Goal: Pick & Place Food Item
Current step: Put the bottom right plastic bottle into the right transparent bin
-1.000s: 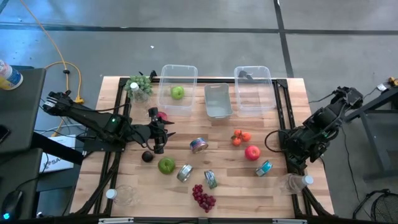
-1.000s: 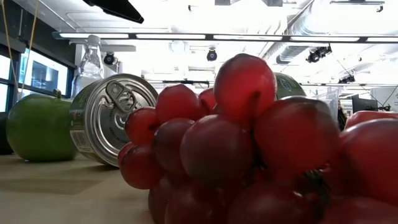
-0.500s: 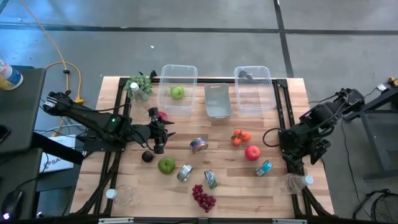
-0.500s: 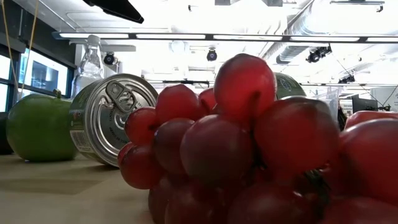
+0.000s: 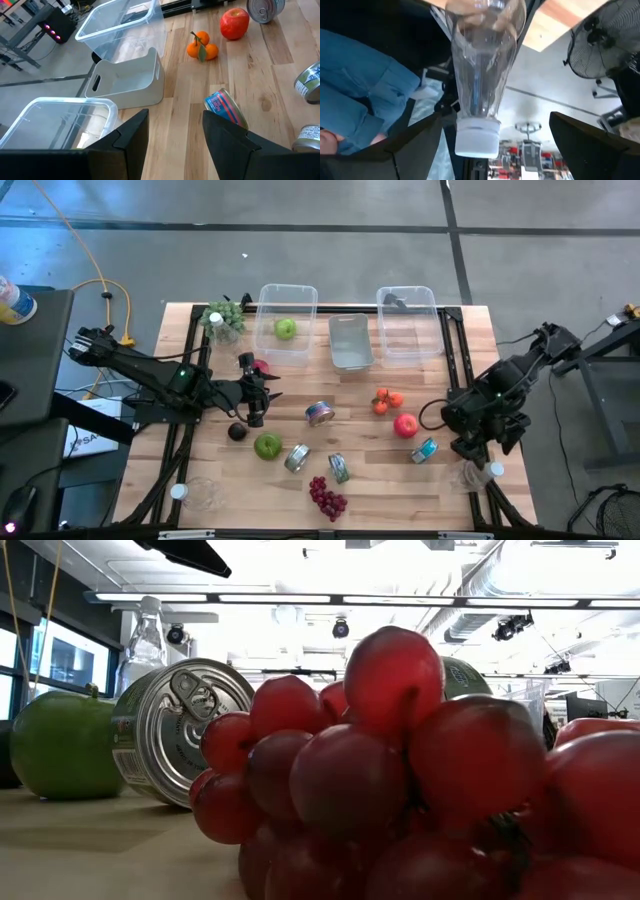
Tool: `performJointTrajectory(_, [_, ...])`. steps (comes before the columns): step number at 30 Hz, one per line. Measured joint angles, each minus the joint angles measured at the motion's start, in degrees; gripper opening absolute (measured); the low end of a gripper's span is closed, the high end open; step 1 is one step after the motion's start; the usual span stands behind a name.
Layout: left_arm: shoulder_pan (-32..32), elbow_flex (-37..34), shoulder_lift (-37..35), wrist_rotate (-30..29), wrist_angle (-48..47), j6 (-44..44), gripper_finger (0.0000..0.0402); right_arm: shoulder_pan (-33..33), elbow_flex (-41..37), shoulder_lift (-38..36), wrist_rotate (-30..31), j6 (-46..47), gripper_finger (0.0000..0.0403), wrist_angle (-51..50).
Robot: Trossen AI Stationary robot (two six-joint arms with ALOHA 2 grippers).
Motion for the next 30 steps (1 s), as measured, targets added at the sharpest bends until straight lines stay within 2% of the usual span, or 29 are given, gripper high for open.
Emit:
performJointTrajectory(14, [-0.02,0.0,0.0,0.01,0.17,0.0,0.0177,5.61,0.0,2.26,-0.01,7.48,0.0357,4.31])
performJointTrajectory(24, [-0.02,0.0,0.0,-0.01,0.17,0.0,0.0177,10.94,0.0,5.04,3.46,10.9,0.0356,6.16])
performJointTrajectory(30, [-0.02,0.0,0.0,0.0,0.2,0.0,0.0177,13.07,0.0,5.07,8.81,12.46,0.0356,9.51])
